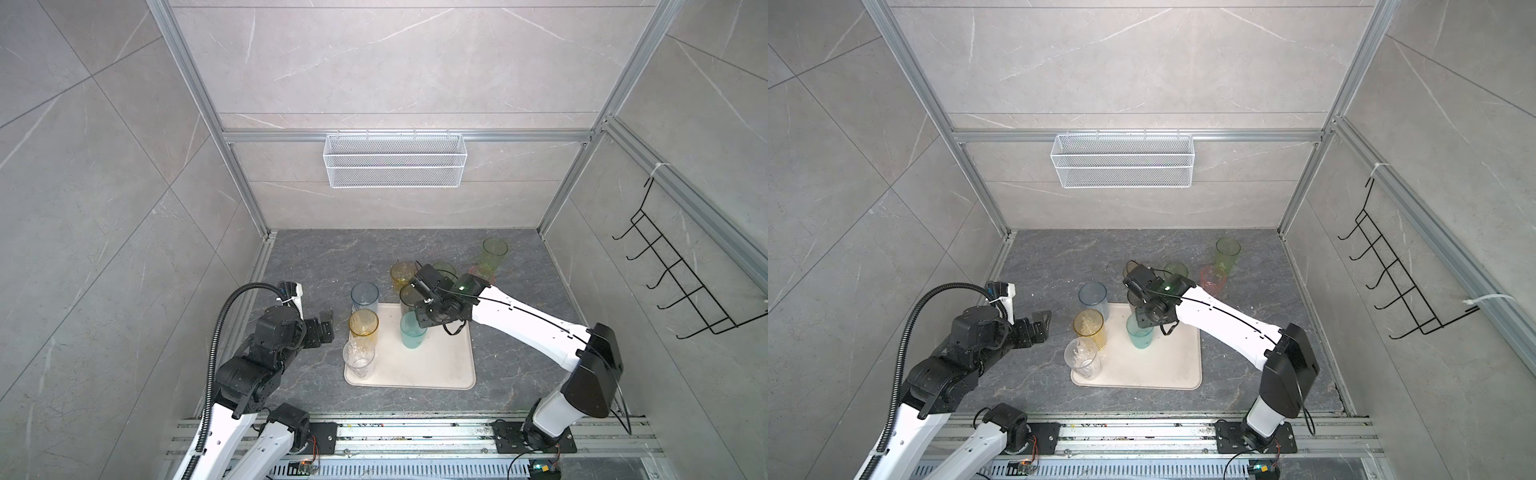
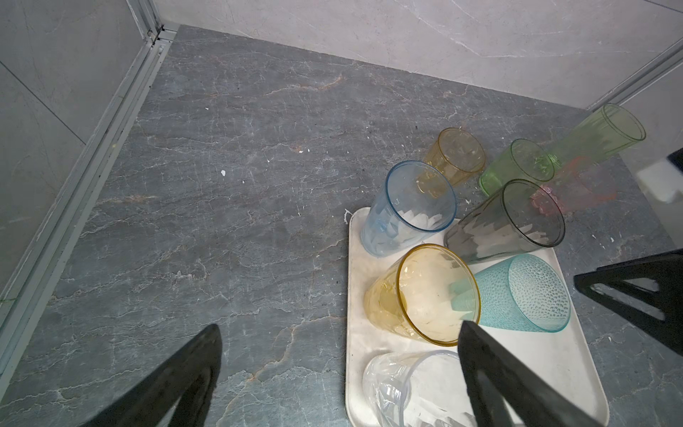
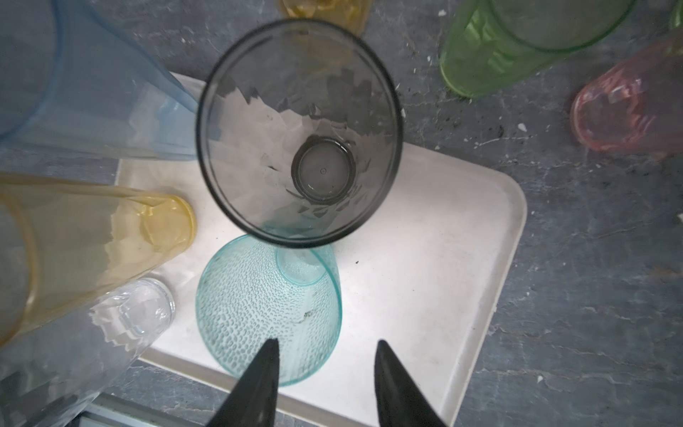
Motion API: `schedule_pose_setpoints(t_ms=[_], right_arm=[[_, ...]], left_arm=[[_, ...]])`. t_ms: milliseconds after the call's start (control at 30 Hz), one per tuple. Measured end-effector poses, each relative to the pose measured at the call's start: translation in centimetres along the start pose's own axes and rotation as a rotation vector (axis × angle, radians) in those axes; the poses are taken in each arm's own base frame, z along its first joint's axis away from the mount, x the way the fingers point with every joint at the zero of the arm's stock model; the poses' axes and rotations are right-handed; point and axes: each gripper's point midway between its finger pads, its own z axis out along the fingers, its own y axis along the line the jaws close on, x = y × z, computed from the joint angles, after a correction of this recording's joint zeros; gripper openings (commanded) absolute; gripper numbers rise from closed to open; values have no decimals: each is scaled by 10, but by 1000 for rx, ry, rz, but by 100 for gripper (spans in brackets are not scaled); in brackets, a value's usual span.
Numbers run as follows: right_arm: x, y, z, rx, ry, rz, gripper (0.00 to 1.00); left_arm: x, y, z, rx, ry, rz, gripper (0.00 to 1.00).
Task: Place the glasses into the tray
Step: 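Open the right gripper and raise it off the teal cup, then swing the right gripper over to the tall green cup beyond the tray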
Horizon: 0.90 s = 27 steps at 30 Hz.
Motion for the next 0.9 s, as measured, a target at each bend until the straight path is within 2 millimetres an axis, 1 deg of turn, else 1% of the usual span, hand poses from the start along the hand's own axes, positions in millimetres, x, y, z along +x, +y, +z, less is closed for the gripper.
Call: schedule_pose_setpoints(t_ms=[100, 233, 433, 500, 567, 667, 767, 833, 900], right_arm=[[-10, -6, -19, 9, -69, 2, 51], [-24, -15, -39, 34, -156, 6, 56], [-53, -26, -71, 77, -303, 18, 65], [-63, -32, -82, 96, -356, 27, 71], [-72, -40, -89, 113, -399, 44, 72], [-89, -56, -97, 127, -463, 96, 73], [-106, -76, -101, 152, -515, 154, 74], [-116, -88, -101, 169, -538, 181, 75], [-124, -99, -97, 190, -550, 205, 78]], left_arm=[[0, 0, -1, 1, -2, 0, 100], [0, 0, -1, 1, -3, -1, 100], [0, 0, -1, 1, -3, -1, 100], [0, 0, -1, 1, -3, -1, 100], [0, 0, -1, 1, -3, -1, 100], [0, 0, -1, 1, -3, -1, 100], [0, 0, -1, 1, -3, -1, 100], [0, 0, -1, 0, -2, 0, 100], [1, 0, 0, 0, -1, 0, 100]])
